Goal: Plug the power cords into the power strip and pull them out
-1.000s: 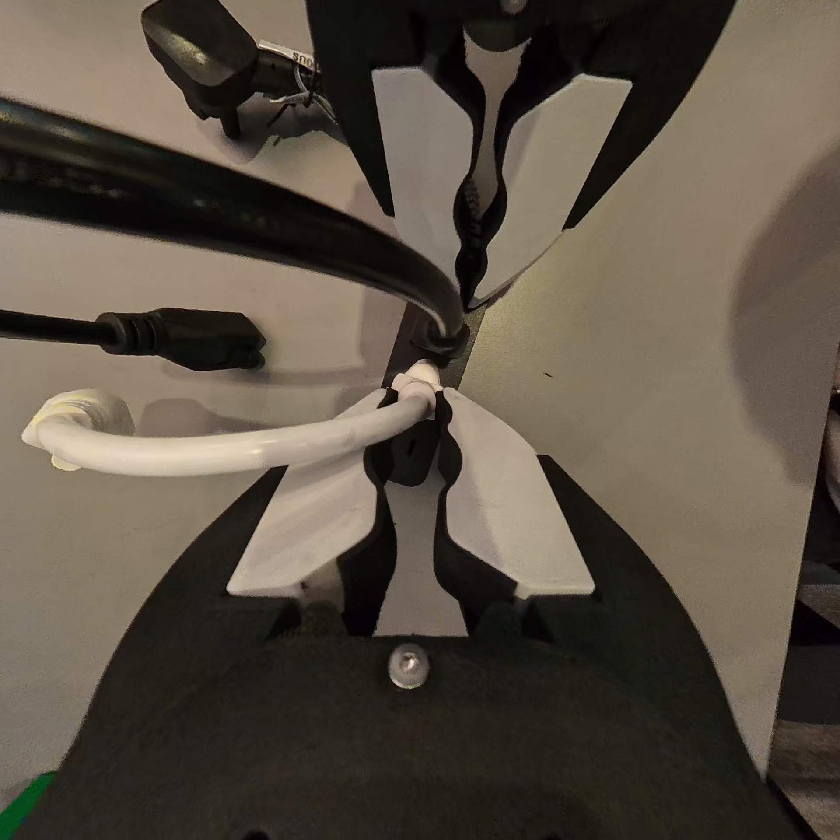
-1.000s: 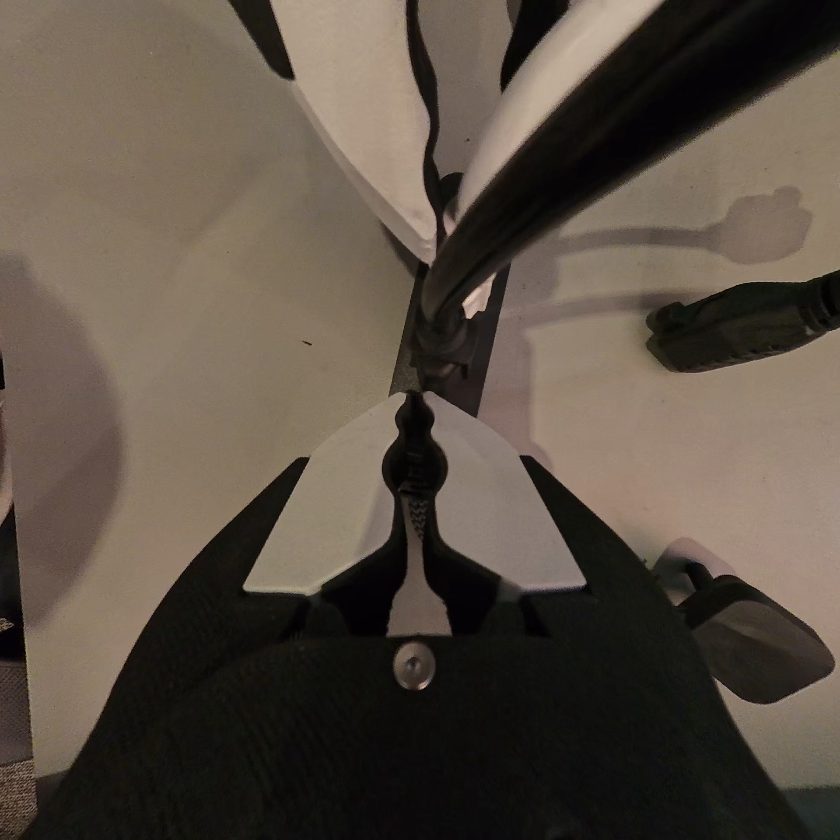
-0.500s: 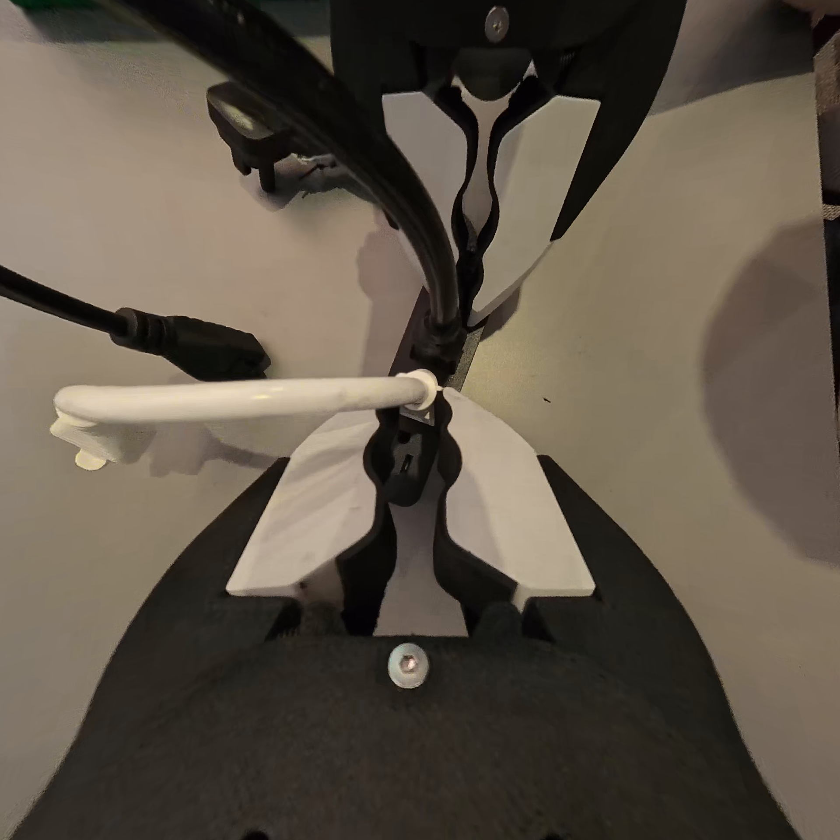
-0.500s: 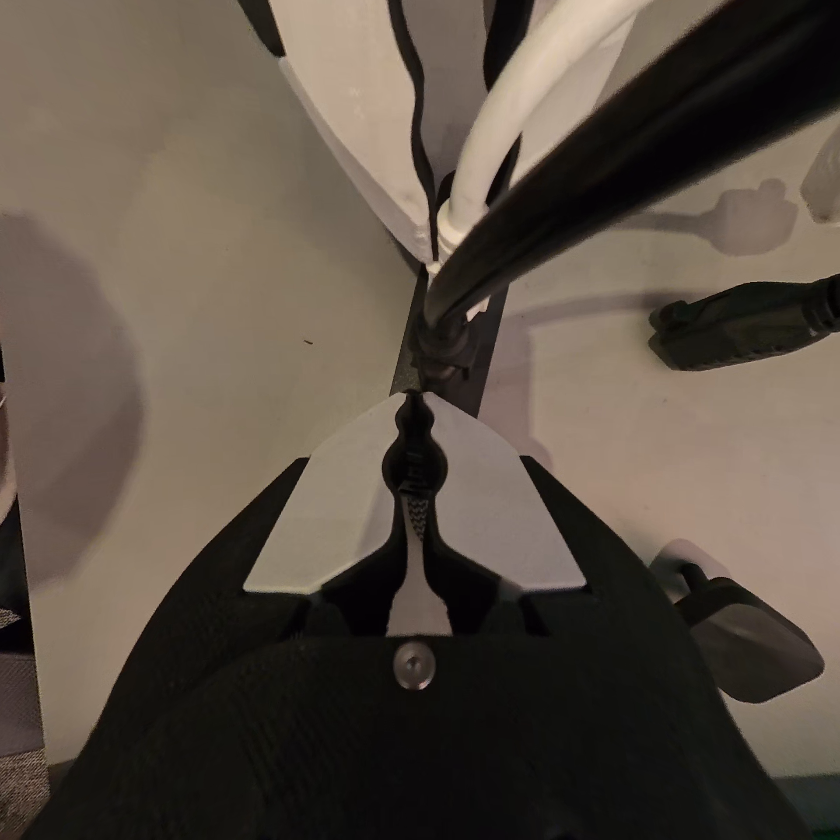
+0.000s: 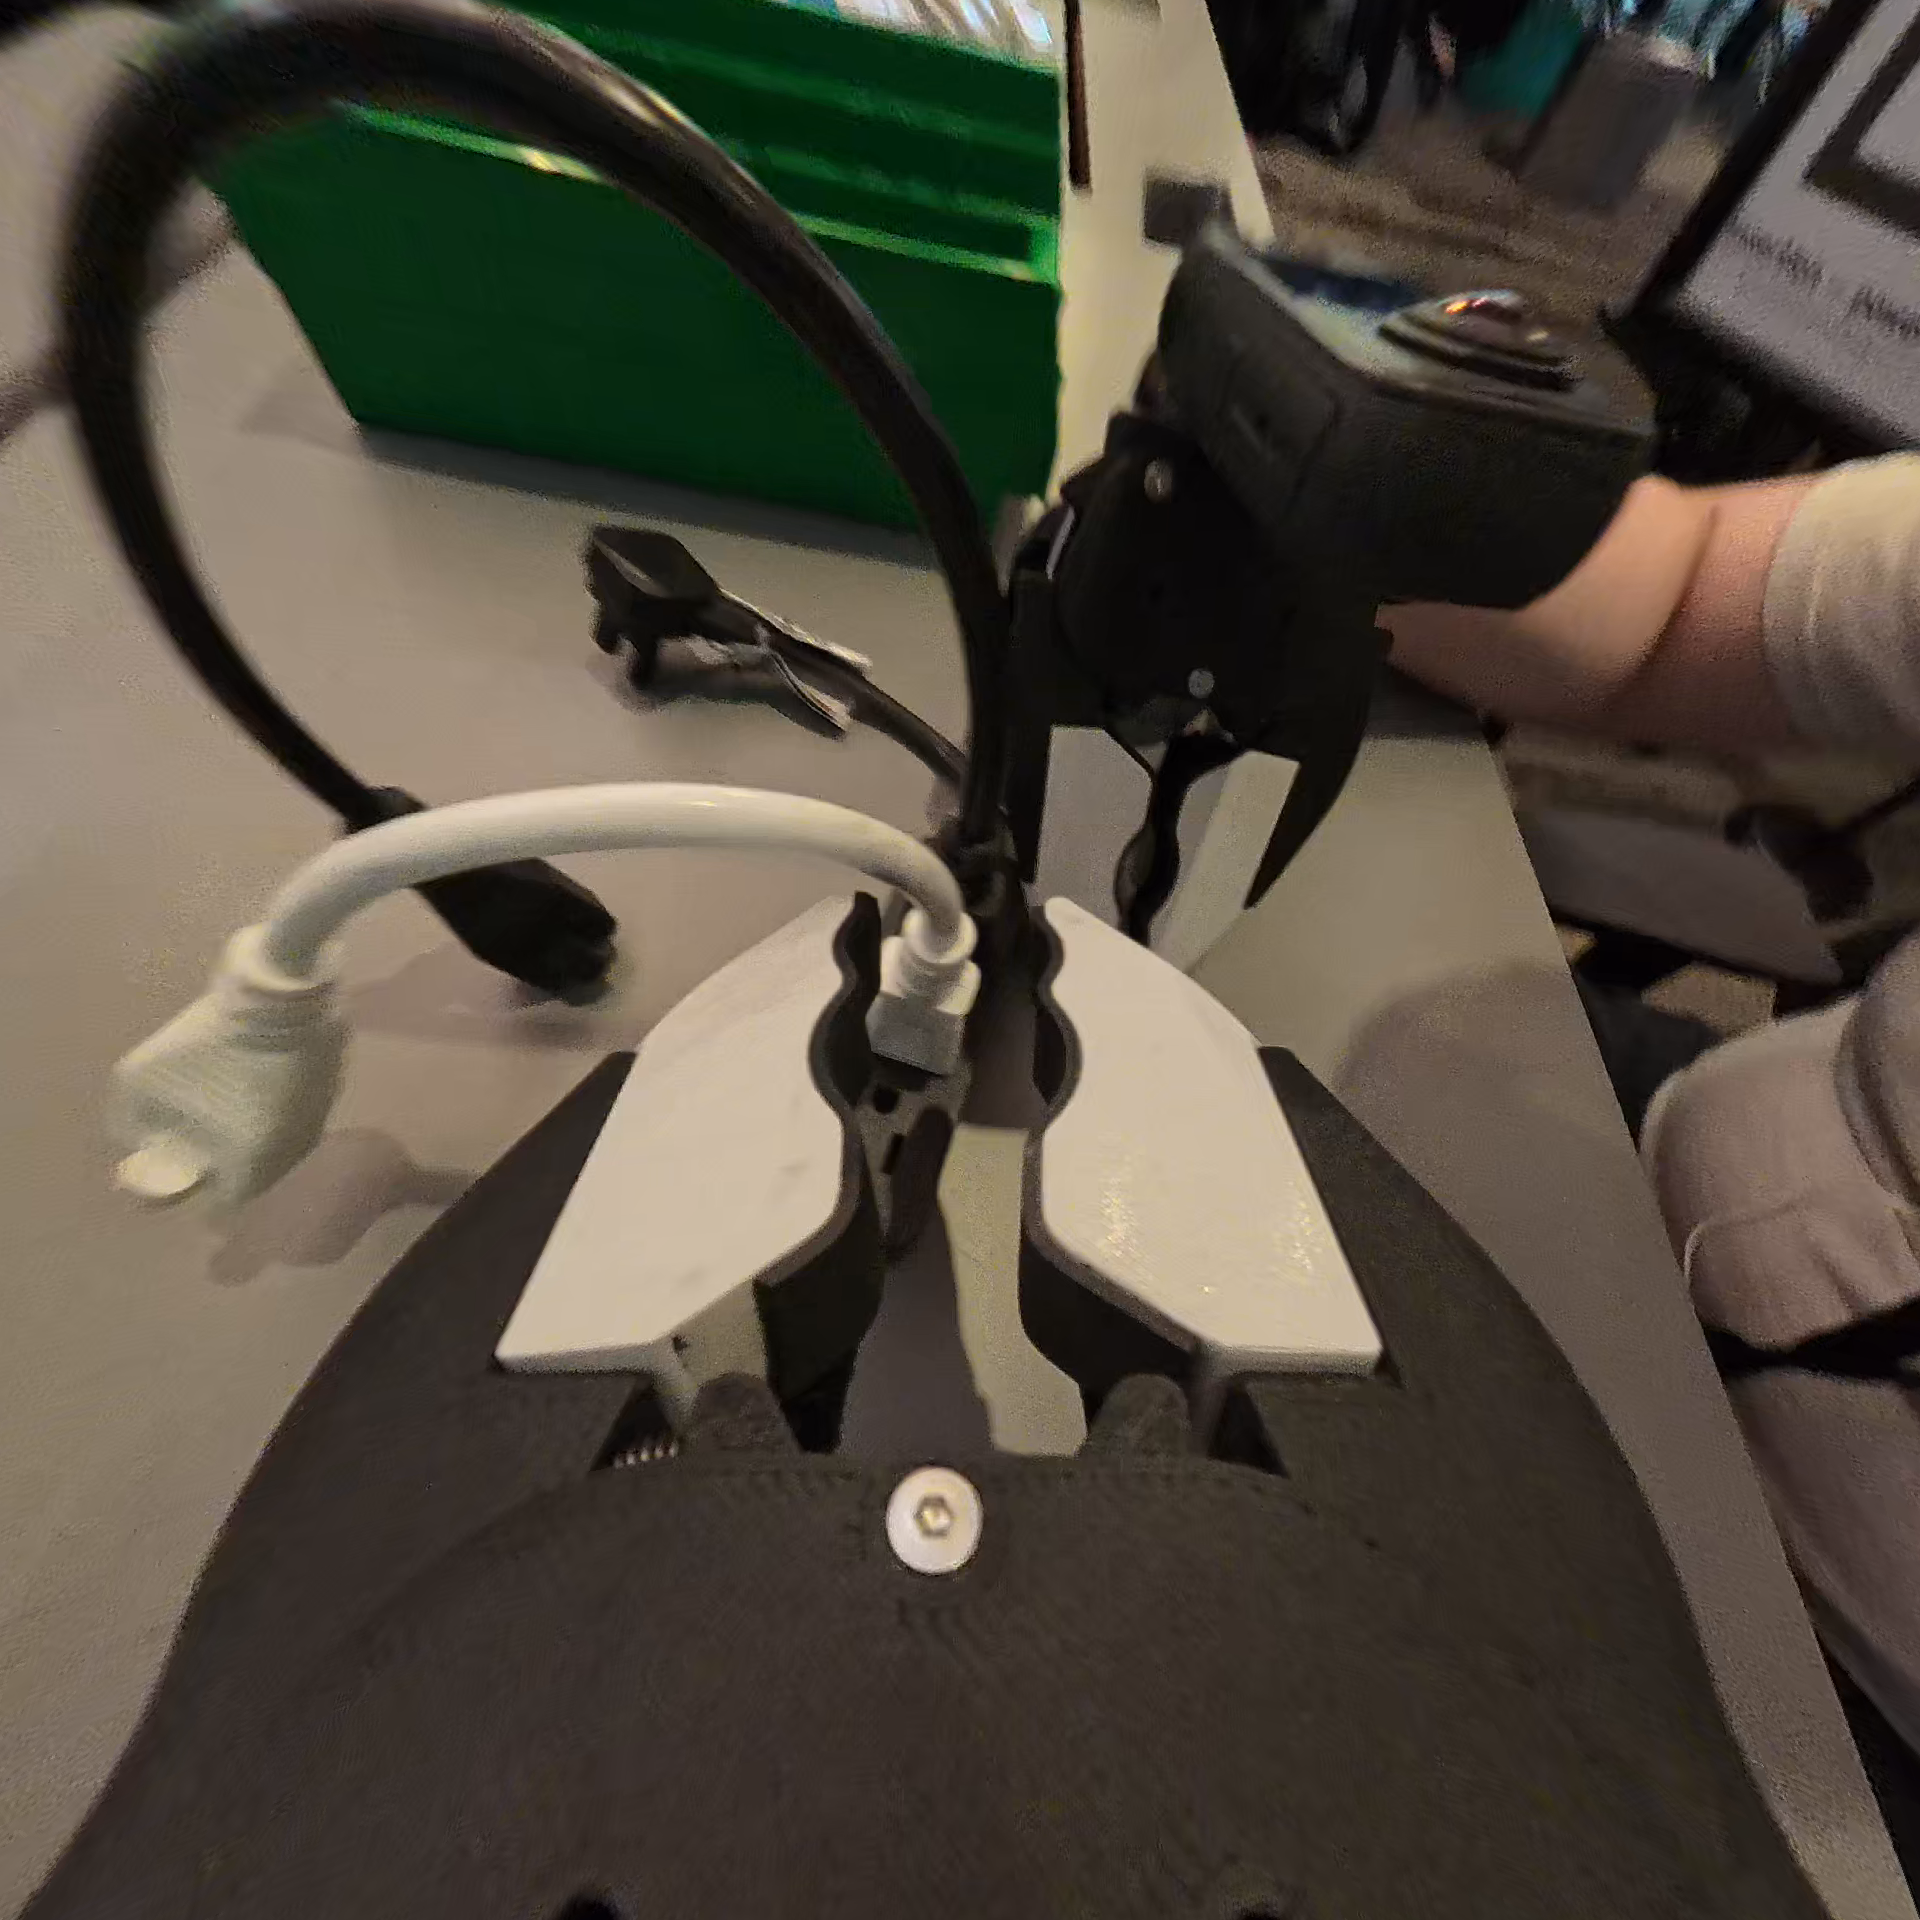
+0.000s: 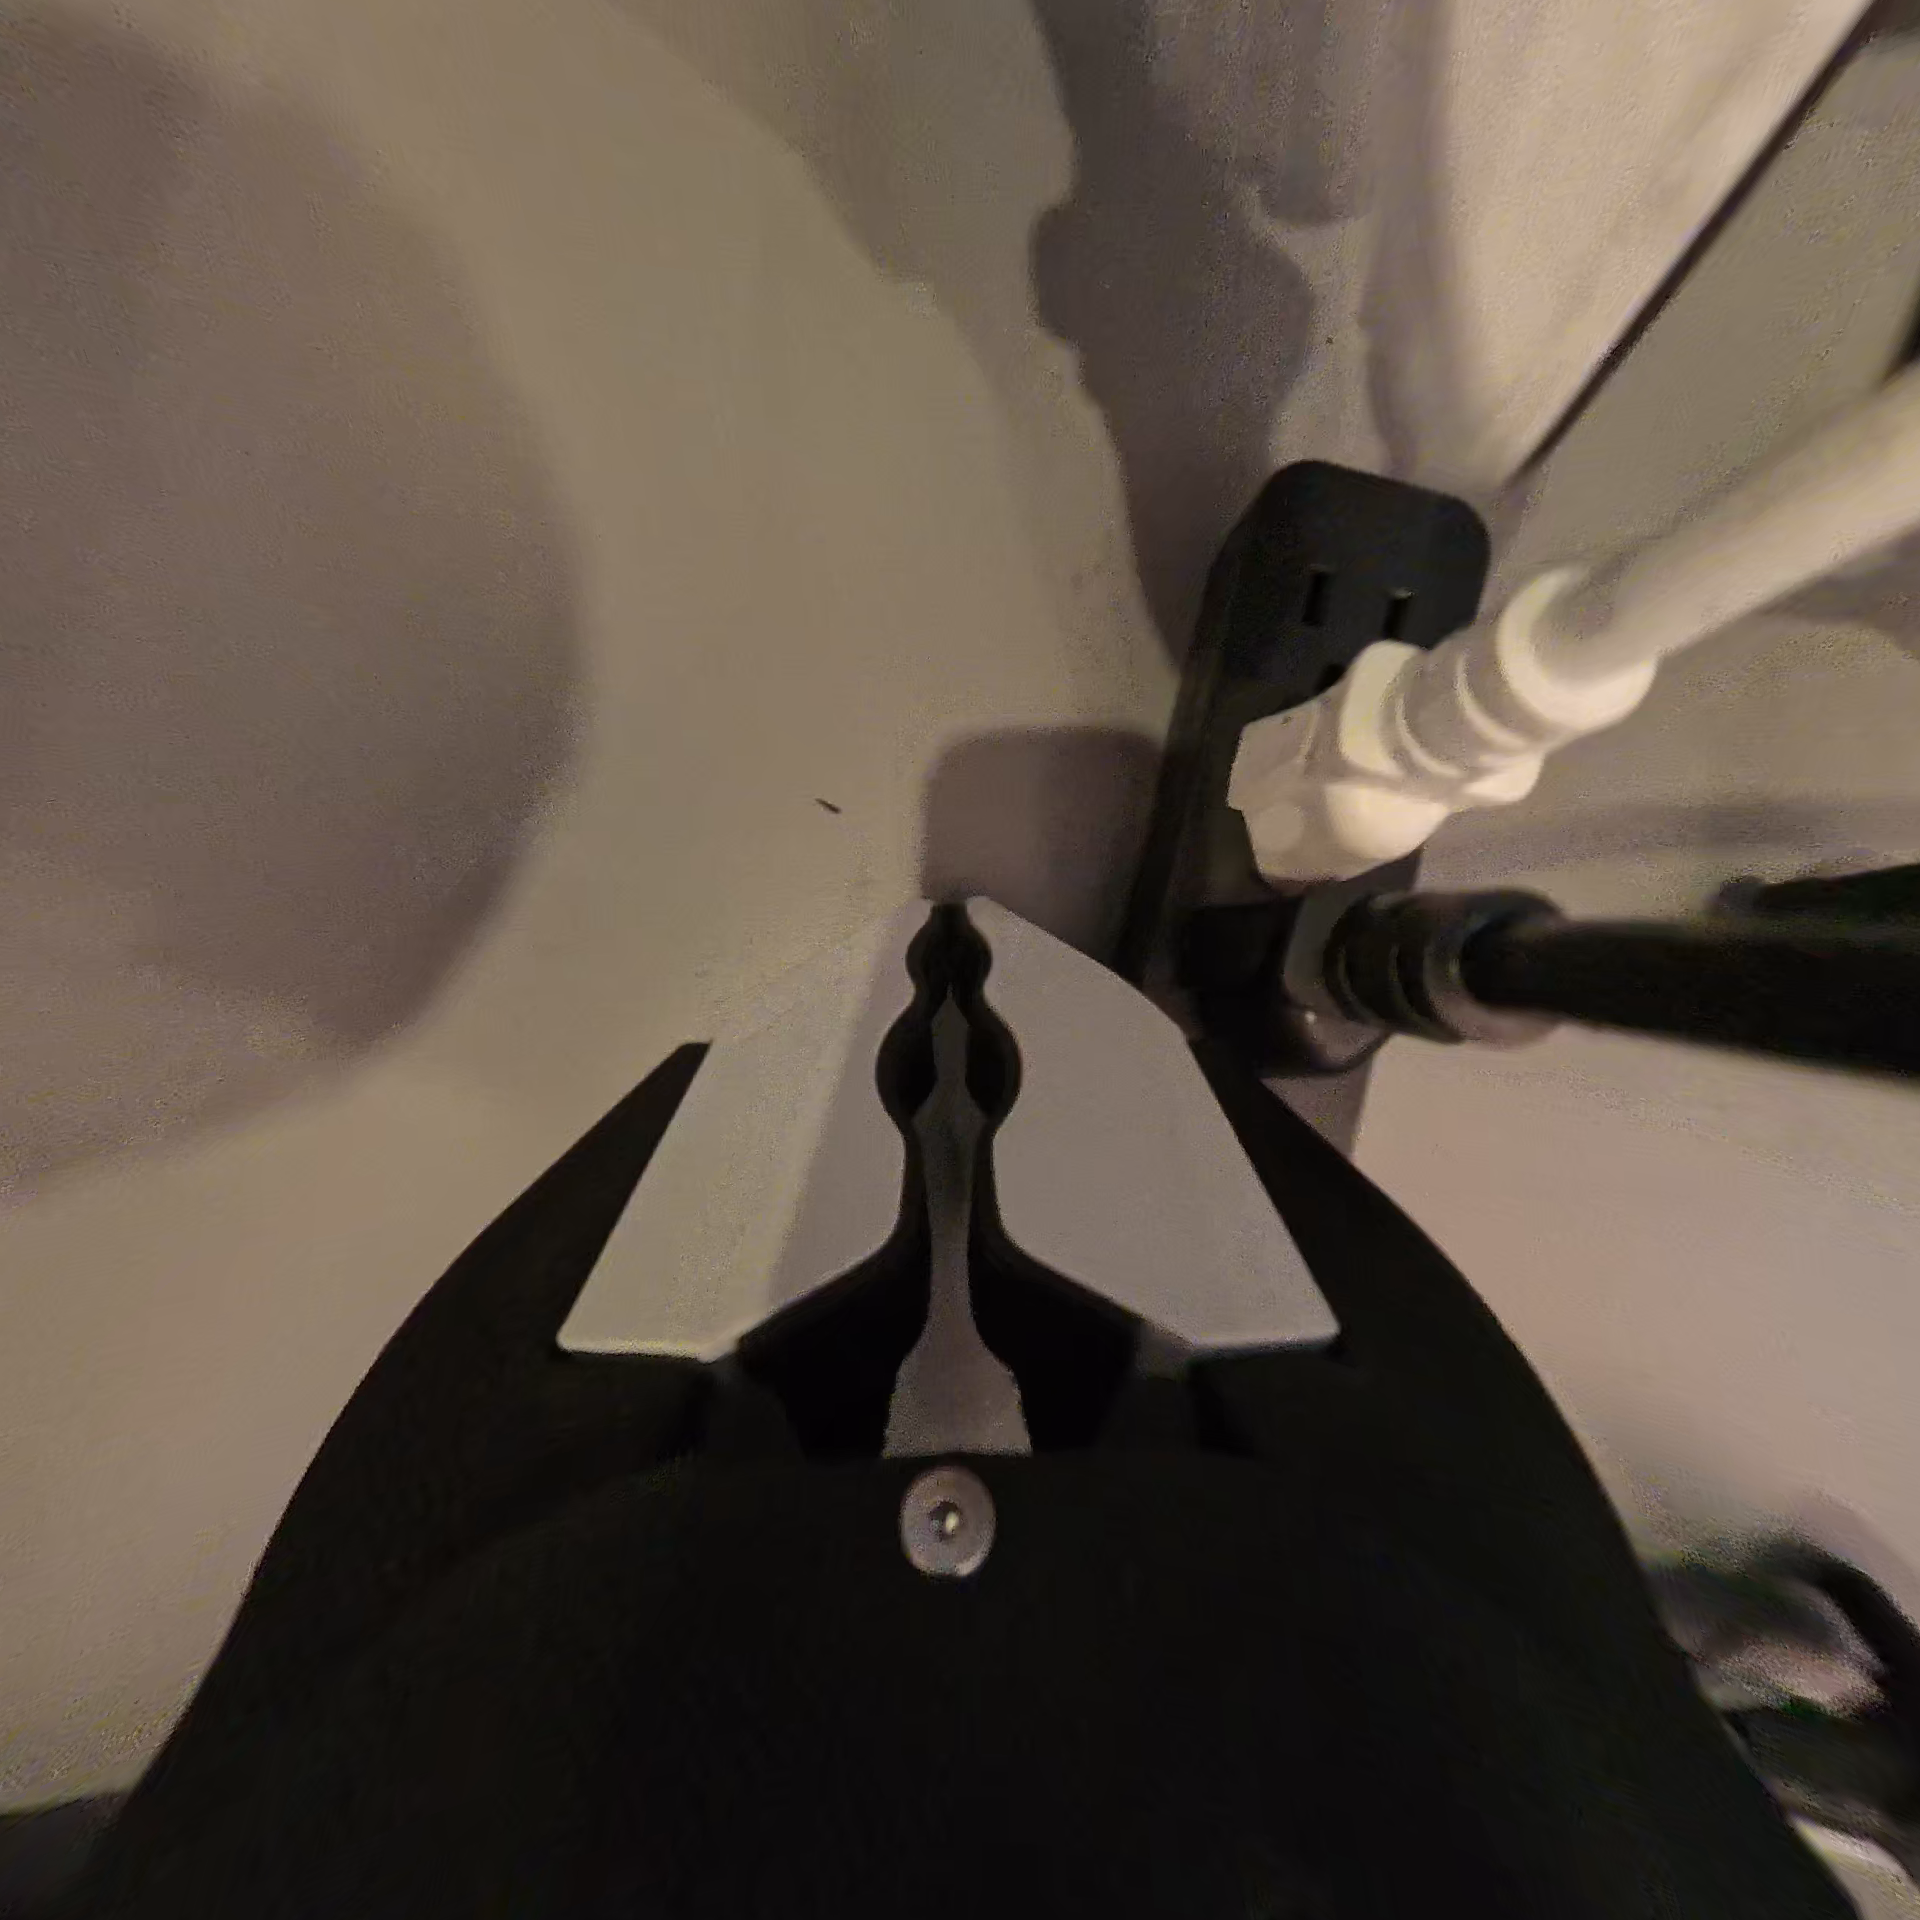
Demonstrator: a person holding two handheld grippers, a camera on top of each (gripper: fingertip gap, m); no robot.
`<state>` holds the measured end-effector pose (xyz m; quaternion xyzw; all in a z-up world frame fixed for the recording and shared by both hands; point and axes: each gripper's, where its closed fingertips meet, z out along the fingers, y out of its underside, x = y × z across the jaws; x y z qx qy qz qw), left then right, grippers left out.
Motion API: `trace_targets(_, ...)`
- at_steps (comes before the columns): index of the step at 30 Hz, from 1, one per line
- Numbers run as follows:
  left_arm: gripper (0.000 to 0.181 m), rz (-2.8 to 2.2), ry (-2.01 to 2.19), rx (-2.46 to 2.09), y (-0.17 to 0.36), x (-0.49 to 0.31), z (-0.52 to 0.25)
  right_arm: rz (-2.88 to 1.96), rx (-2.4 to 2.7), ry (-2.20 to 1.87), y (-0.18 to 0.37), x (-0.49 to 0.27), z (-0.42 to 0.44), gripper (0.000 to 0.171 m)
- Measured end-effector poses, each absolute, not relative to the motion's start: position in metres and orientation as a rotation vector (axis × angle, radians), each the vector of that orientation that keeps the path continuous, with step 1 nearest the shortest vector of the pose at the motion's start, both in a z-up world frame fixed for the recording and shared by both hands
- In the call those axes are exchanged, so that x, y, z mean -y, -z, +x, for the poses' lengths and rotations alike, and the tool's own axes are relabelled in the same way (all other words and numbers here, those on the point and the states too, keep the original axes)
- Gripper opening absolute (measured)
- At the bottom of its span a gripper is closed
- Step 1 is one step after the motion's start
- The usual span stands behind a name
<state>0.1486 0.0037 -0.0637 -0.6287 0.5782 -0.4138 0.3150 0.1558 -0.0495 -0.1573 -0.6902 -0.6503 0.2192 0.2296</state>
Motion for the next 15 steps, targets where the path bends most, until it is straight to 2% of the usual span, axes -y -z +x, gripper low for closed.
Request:
trace_targets(4, 0.026, -1.667, 1.033, -1.508, 0.071, -0.018, 0.144, -1.808, 1.637, -0.76, 0.132, 0.039, 0.163, 0.001)
trace_targets(8, 0.029, -1.641, 1.022, -1.549, 0.08, -0.013, 0.154, -1.777, 1.41, -0.693, 0.104, 0.01, 0.181, 0.002)
trace_targets(11, 0.025, -1.638, 1.05, -1.581, 0.085, -0.01, 0.161, -1.848, 1.439, -0.651, 0.118, 0.009, 0.188, 0.003)
trace_targets(13, 0.013, -1.633, 1.069, -1.634, 0.088, -0.004, 0.163, -1.899, 1.48, -0.575, 0.13, 0.008, 0.192, 0.003)
trace_targets(15, 0.013, -1.621, 1.04, -1.652, 0.089, -0.004, 0.164, -1.89, 1.488, -0.582, 0.132, 0.01, 0.189, 0.003)
